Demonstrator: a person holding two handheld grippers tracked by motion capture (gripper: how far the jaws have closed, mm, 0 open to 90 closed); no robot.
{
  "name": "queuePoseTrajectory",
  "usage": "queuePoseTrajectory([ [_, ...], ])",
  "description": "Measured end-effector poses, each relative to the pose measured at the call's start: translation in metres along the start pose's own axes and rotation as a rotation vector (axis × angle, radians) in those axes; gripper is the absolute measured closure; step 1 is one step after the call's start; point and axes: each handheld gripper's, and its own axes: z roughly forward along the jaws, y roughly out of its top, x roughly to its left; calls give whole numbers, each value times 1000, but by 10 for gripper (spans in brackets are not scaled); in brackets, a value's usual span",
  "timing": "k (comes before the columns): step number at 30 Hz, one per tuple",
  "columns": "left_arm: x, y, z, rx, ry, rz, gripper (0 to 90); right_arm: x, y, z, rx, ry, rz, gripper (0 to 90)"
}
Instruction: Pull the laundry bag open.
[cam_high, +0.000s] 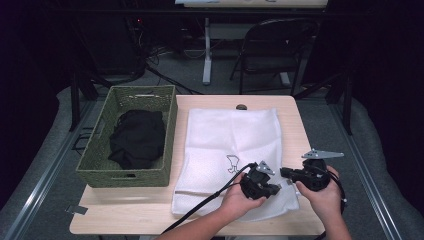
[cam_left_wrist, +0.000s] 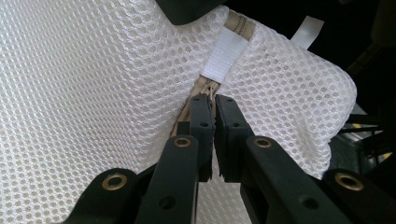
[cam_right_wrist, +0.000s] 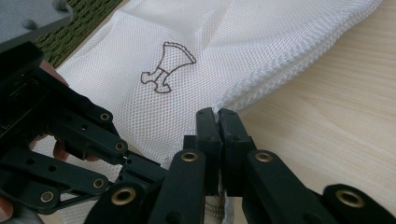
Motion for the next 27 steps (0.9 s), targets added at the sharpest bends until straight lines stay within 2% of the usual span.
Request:
queuePoseTrajectory([
  [4, 0, -2, 2, 26, 5, -3, 851, 0, 0, 0, -2, 1, 3, 884],
  [18, 0, -2, 1, -14, 4, -22, 862, 1, -1, 0, -15, 1, 0, 884],
  [27, -2, -1, 6, -17, 10, -37, 846, 5, 1, 1, -14, 10, -6, 884],
])
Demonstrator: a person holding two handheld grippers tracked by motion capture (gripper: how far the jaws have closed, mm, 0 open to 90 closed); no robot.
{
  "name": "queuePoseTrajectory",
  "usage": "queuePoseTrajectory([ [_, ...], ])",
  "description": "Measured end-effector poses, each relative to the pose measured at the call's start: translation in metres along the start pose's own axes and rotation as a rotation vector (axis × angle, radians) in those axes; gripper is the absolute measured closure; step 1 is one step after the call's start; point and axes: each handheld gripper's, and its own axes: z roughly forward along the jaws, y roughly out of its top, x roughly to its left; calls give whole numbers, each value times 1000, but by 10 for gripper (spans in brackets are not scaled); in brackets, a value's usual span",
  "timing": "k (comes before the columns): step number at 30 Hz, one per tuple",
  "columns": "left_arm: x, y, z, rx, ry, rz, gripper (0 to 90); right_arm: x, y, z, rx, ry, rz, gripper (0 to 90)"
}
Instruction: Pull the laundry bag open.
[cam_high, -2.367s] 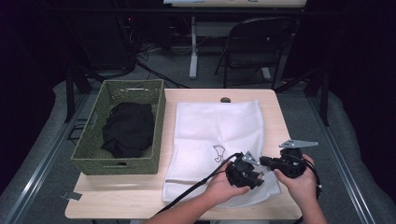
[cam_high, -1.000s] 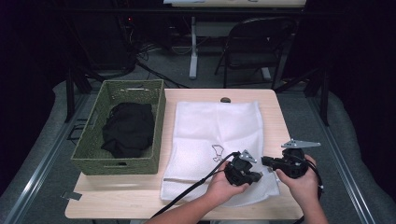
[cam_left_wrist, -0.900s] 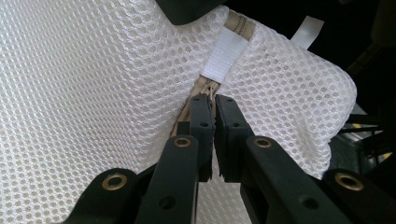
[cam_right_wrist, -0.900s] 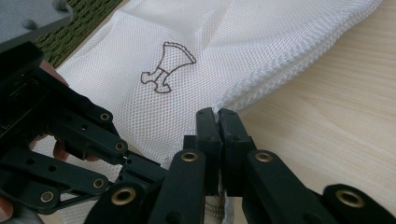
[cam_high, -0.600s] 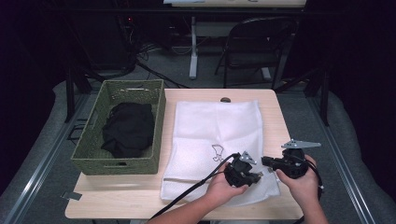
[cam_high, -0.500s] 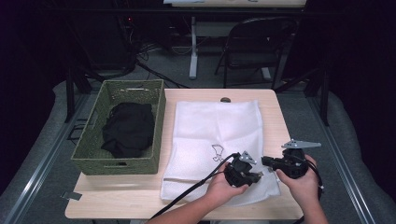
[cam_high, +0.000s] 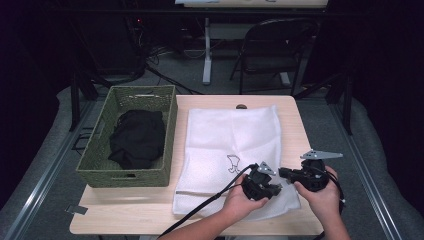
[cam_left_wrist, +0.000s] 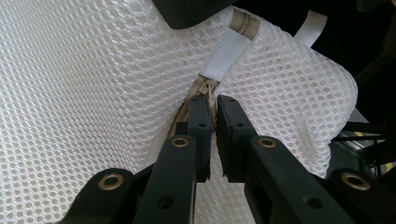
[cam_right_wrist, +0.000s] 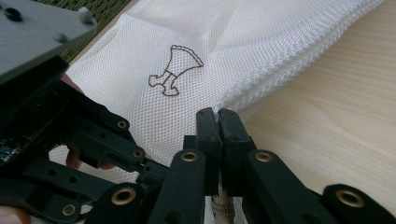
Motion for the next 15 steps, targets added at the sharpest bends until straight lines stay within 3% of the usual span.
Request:
queuePoseTrajectory([
  [15, 0, 0, -10, -9, -8, 9, 867, -9, -3, -2, 2, -8, 21, 884],
])
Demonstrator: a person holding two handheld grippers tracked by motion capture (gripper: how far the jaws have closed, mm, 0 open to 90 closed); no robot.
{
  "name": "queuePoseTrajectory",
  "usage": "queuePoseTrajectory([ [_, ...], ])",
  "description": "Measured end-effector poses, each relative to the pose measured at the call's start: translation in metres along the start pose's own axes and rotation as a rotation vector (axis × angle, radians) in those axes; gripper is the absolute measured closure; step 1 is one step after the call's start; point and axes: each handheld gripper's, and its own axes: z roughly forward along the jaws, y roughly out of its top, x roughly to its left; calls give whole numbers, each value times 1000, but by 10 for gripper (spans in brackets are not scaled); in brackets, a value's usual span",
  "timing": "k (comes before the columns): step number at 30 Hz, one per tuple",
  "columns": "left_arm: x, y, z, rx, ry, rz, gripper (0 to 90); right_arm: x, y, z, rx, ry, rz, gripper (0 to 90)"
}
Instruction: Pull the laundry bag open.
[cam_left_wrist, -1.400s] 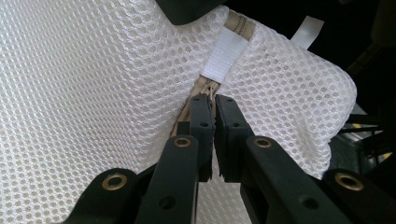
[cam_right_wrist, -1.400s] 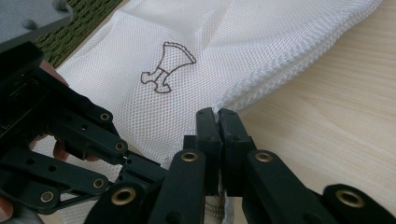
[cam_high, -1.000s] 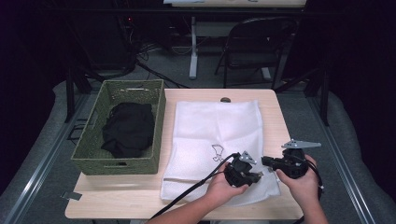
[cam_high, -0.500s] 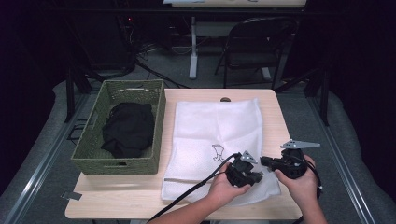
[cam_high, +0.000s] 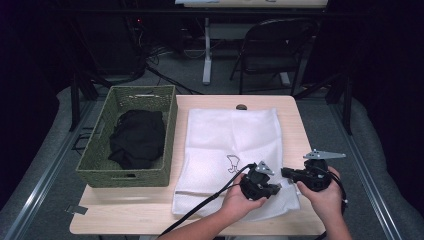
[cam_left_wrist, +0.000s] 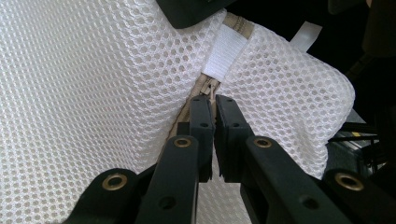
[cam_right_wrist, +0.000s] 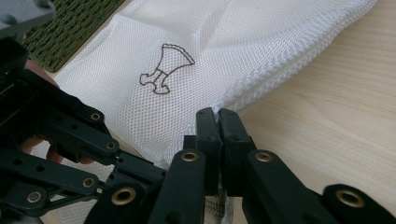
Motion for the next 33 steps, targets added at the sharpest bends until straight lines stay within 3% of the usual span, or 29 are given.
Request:
queuePoseTrajectory([
  [5, 3, 0, -2, 0, -12, -20, 865, 1, -1, 0, 2, 1, -2, 884],
  [19, 2, 0, -3, -14, -12, -24, 870, -1, -2, 0, 2, 11, 11, 866],
  [27, 6, 0, 1, -14, -10, -33, 870, -4, -4, 0, 1, -16, 25, 688],
  [33, 8, -1, 4, -13, -15, -22, 870, -8, -9, -3, 6, -29, 39, 637],
])
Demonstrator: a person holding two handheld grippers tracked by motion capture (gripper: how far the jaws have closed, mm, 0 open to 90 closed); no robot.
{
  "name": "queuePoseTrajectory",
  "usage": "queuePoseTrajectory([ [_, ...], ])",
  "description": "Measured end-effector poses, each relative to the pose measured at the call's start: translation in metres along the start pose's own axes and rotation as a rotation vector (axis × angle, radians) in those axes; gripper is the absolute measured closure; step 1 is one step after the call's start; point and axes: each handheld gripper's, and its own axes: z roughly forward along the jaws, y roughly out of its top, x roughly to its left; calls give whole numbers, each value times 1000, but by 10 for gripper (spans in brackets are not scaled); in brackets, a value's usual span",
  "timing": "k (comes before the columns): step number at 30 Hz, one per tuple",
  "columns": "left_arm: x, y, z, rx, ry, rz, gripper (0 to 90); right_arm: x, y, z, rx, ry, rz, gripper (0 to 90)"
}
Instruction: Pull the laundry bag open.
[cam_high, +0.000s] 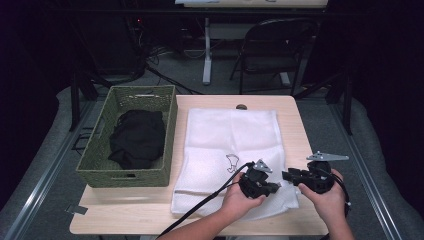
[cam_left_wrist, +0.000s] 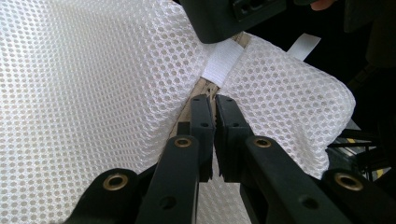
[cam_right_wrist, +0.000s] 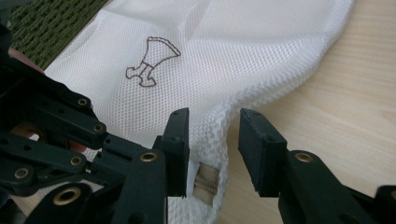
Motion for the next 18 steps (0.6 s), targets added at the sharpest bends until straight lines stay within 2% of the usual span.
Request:
queuePoseTrajectory([
  [6, -1, 0, 3, -5, 4, 5, 870, -3, -8, -4, 23, 17, 28, 625],
  [18, -2, 0, 4, -6, 15, 22, 870, -1, -19, -2, 52, 43, 44, 649],
])
